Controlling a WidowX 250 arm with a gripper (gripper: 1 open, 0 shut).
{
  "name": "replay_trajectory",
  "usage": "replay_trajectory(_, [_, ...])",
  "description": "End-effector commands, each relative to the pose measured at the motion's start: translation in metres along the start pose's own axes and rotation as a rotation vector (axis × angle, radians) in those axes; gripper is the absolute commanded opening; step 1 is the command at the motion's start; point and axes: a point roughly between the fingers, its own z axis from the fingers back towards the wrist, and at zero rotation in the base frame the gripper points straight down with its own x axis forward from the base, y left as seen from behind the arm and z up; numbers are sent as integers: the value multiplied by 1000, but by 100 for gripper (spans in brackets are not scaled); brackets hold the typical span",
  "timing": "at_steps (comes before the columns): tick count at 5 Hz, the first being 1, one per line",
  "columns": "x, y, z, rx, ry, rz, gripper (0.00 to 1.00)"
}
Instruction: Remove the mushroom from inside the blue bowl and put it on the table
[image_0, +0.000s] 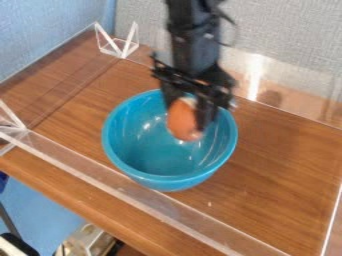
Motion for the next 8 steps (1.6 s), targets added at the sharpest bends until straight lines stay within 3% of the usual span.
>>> replay_trajectory(1, [13,-29,5,5,-53,-73,0])
replay_trajectory(2, [11,-51,-10,-2,-32,-136,0])
replay_trajectory(4, [2,-69,-41,-11,2,-223,0])
replay_trajectory(8, [1,-65,-66,-2,14,-241,0])
